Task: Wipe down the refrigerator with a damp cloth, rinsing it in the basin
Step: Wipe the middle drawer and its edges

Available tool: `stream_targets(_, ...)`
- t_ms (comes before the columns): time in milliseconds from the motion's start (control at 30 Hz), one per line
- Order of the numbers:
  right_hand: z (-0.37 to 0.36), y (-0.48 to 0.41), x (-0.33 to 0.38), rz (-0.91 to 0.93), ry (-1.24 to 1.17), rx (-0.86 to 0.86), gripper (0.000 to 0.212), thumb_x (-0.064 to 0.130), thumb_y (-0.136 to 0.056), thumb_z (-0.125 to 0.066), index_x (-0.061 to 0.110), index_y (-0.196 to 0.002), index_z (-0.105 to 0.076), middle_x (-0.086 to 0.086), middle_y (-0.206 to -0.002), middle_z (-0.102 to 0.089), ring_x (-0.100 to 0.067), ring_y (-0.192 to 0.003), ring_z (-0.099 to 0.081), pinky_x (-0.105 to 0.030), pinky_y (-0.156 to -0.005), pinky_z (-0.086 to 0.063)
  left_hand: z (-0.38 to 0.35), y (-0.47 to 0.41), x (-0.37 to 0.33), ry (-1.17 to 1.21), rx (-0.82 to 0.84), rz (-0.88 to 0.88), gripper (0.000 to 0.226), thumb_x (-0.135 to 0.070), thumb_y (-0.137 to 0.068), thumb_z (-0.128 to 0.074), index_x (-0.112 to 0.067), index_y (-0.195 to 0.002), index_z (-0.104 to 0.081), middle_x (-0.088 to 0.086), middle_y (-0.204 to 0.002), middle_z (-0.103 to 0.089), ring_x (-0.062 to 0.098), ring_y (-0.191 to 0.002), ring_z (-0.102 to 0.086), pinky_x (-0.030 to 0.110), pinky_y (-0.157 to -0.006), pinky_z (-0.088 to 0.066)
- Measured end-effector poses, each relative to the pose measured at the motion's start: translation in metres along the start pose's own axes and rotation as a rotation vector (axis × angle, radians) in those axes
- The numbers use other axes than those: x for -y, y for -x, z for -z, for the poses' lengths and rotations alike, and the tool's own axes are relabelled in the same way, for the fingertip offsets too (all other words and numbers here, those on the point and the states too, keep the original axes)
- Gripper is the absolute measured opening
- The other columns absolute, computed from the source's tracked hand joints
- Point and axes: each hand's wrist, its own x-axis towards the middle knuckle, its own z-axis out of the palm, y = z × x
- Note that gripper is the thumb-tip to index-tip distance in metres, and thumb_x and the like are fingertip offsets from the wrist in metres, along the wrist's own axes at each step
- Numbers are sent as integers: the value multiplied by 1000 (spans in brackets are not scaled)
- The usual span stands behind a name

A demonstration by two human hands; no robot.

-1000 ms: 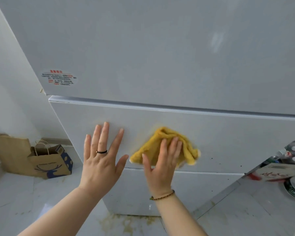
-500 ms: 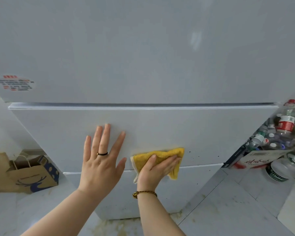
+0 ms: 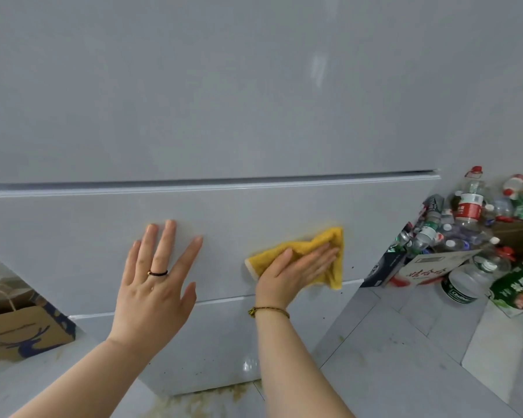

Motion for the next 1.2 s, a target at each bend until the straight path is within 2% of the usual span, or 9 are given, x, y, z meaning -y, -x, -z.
stream_targets(100,4,19,-13,-292,-95,74,91,66,-80,-15,-1,-141,-4,-13,-150,1,-28,-141,1,-1,-102,15,2,-1,-5,24,30,53,60,-34,-75,-35,-15,-132,-34,16,-143,-19,17,-141,12,31,-113,4)
stream_targets(167,8,11,-10,-297,-95,69,85,57,-78,-16,2,-142,-3,-14,-152,2,-30,-142,2,0,-101,15,0,-1,-12,61,25,97,62,-36,-74,-35,-15,-133,-33,17,-144,-17,13,-140,17,37,-111,-5)
stream_targets(333,23,-60,21,201,-20,-44,73,50,-95,-17,-9,-138,-20,-28,-145,-13,-29,-135,-5,-18,-111,5,-3,-2,-32,201,26,240,69,-28,-68,-54,-19,-133,-31,14,-146,-7,4,-136,24,51,-94,-25)
stream_targets(500,33,-112,15,316,84,-108,78,52,-94,-13,-14,-136,-22,-38,-142,-20,-35,-133,-5,-26,-112,4,-11,-1,-33,161,31,245,69,-31,-70,-50,-19,-134,-30,10,-147,3,7,-137,24,54,-95,-22)
stream_targets(667,36,-87,-24,-100,-27,-94,93,69,-84,0,-3,-143,-5,-13,-151,1,-18,-137,5,-9,-105,16,-14,0,-31,116,17,220,66,-40,-72,-33,-19,-134,-29,-2,-153,19,9,-138,22,61,-93,-27)
stream_targets(800,38,-66,-41,-538,-99,-35,60,35,-99,-21,5,-145,4,-9,-155,7,-19,-143,7,-23,-111,9,-15,-2,-33,107,20,233,66,-40,-72,-33,-20,-134,-27,-2,-152,21,10,-137,23,62,-94,-27)
stream_targets(900,41,-80,-24,-643,-123,-64,54,24,-101,-22,6,-146,3,-9,-155,5,-20,-143,5,-28,-113,5,-15,-2,-34,109,27,248,67,-40,-71,-32,-22,-135,-24,5,-148,9,9,-137,24,62,-95,-25)
stream_targets(1033,47,-115,12,-439,-132,-90,58,35,-99,-19,8,-146,4,-8,-155,8,-20,-143,8,-26,-111,7,-16,0,-32,123,16,223,67,-40,-71,-33,-21,-135,-26,-8,-151,23,10,-138,23,62,-95,-26)
stream_targets(1200,45,-126,25,-88,-140,-62,102,77,-77,-17,2,-145,-3,-16,-154,5,-29,-142,8,-31,-111,8,-17,0,-31,104,10,212,66,-39,-72,-33,-20,-135,-27,-4,-153,20,11,-138,22,61,-96,-25)
